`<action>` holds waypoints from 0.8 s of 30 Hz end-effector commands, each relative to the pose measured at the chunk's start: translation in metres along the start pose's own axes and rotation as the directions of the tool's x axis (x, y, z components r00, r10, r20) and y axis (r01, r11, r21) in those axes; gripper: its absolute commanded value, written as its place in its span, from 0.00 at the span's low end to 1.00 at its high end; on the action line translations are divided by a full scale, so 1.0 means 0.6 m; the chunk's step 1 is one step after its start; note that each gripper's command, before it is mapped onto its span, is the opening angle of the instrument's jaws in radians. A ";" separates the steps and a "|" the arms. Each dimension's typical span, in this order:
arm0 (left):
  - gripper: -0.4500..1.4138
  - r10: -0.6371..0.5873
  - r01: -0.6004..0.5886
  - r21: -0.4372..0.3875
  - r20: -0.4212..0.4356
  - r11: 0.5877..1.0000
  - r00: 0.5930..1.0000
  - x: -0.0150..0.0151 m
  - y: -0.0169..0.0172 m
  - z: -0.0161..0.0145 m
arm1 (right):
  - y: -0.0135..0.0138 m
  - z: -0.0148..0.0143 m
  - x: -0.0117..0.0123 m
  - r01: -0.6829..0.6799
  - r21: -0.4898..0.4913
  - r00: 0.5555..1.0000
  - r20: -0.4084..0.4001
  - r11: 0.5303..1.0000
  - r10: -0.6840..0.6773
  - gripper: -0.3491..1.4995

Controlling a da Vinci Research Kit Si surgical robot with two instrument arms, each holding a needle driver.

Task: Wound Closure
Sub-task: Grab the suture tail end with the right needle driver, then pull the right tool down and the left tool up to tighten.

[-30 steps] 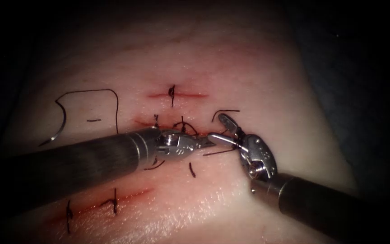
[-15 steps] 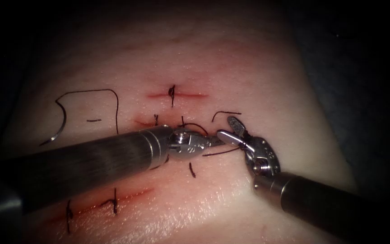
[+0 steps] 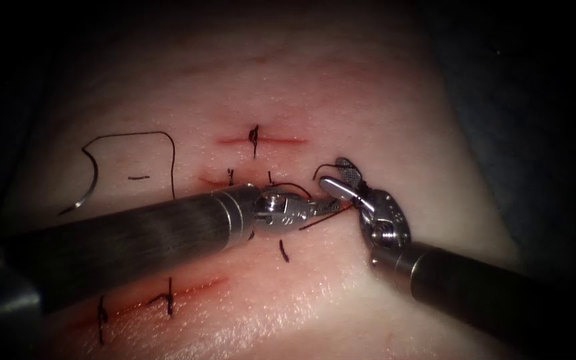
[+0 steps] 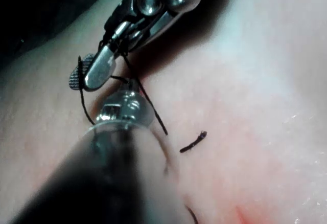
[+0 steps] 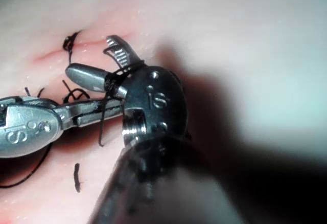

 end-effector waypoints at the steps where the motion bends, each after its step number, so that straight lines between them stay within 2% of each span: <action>1: 0.00 0.002 -0.002 0.001 -0.001 1.000 1.000 -0.0002 -0.0004 0.0012 | -0.0003 0.0020 -0.0004 0.001 0.000 1.000 -0.003 1.000 -0.001 0.82; 7: 0.00 0.001 -0.001 0.002 0.000 1.000 1.000 0.0001 -0.0005 0.0014 | 0.0004 0.0025 -0.0002 0.002 -0.004 1.000 -0.008 1.000 -0.002 0.80; 10: 0.00 0.001 -0.001 0.002 -0.001 1.000 1.000 0.0003 -0.0004 0.0014 | 0.0004 0.0026 -0.0001 0.002 -0.006 1.000 -0.009 1.000 -0.002 0.75; 11: 0.00 0.001 -0.001 0.002 -0.001 1.000 1.000 0.0003 -0.0004 0.0014 | 0.0003 0.0025 -0.0002 0.002 -0.006 1.000 -0.009 1.000 -0.002 0.68; 12: 0.00 0.001 -0.001 0.002 -0.001 1.000 1.000 0.0003 -0.0003 0.0013 | 0.0001 0.0023 -0.0002 0.003 -0.008 1.000 -0.007 1.000 -0.003 0.48; 13: 0.00 0.001 -0.001 0.002 -0.001 1.000 1.000 0.0003 -0.0003 0.0013 | 0.0000 0.0021 -0.0003 -0.001 -0.009 1.000 -0.001 1.000 0.001 0.21; 14: 0.00 0.001 -0.001 0.002 -0.001 1.000 1.000 0.0003 -0.0003 0.0013 | -0.0003 0.0018 -0.0004 -0.022 -0.016 1.000 0.000 1.000 0.022 0.00; 18: 0.00 0.002 -0.002 -0.001 -0.007 1.000 1.000 0.0001 -0.0004 0.0009 | -0.0015 0.0008 -0.0008 -0.040 -0.050 0.999 0.001 0.998 0.040 0.00; 24: 0.00 -0.004 0.004 -0.006 0.009 1.000 1.000 -0.0010 -0.0021 -0.0010 | -0.0042 -0.0011 -0.0027 -0.029 -0.022 1.000 0.009 0.999 0.029 0.00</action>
